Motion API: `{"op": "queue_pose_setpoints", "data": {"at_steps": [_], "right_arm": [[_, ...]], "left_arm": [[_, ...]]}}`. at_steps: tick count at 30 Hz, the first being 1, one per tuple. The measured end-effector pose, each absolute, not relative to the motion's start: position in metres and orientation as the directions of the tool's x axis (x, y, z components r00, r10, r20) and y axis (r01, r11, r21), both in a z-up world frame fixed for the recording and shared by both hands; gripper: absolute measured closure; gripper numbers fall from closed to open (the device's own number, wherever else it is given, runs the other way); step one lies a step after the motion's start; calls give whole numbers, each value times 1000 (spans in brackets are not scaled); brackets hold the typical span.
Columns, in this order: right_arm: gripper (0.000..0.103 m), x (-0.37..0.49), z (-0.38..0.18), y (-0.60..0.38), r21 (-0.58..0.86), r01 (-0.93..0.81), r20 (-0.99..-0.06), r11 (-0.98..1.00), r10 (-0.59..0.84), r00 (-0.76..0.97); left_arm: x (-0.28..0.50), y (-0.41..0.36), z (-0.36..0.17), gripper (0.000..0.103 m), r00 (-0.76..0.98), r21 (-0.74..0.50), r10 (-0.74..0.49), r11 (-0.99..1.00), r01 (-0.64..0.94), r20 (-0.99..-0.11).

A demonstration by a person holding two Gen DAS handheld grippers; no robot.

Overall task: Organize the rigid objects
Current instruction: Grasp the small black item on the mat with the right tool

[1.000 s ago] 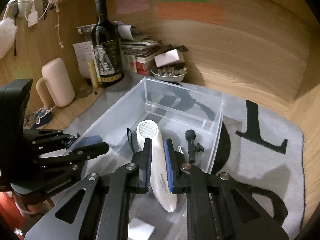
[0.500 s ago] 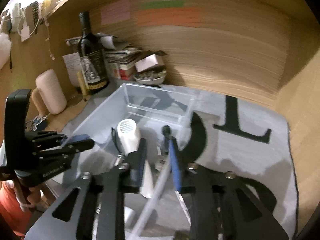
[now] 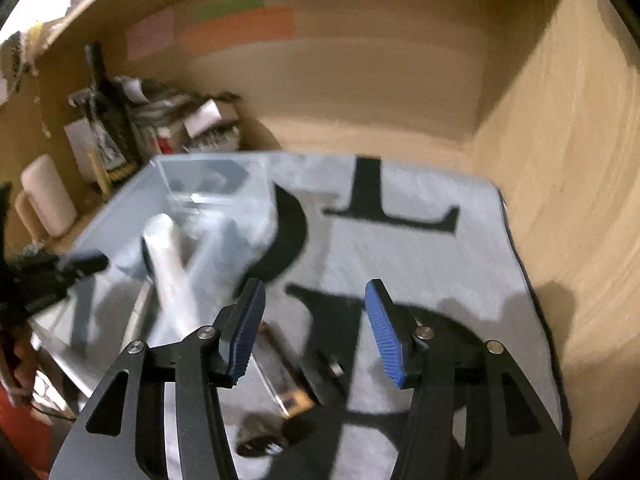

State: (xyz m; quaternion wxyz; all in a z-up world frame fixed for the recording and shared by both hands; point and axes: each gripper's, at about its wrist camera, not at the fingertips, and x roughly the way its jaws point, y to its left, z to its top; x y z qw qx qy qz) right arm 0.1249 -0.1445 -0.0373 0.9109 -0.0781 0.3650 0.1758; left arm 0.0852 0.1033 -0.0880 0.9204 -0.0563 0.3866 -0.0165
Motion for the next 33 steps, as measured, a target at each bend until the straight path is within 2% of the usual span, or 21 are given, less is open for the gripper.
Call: {"op": "queue_pose_setpoints", "data": {"at_steps": [9, 13, 14, 16, 17, 25, 33], "right_arm": [[54, 124, -86, -165, -27, -355, -796, 934, 195, 573], [55, 123, -92, -169, -14, -363, -796, 932, 209, 568], [57, 124, -91, -169, -13, -361, -795, 933, 209, 570], [74, 127, -91, -168, -11, -354, -790, 935, 209, 576], [79, 128, -91, -168, -11, -355, -790, 935, 210, 577], [79, 127, -87, -160, -27, -371, -762, 928, 221, 608], [79, 122, -56, -148, -21, -390, -695, 921, 267, 668]], "left_arm": [[85, 103, -88, 90, 700, -116, -74, 993, -13, -710], [85, 104, -88, 90, 700, -116, -74, 993, -13, -710], [85, 104, -88, 90, 700, -116, -74, 993, -12, -710], [85, 104, -88, 90, 701, -117, -74, 993, -13, -710], [85, 104, -88, 90, 700, -117, -74, 993, -13, -710], [84, 103, -89, 90, 699, -113, -72, 994, -12, -712], [84, 103, -89, 90, 699, -113, -72, 994, -12, -712]]}}
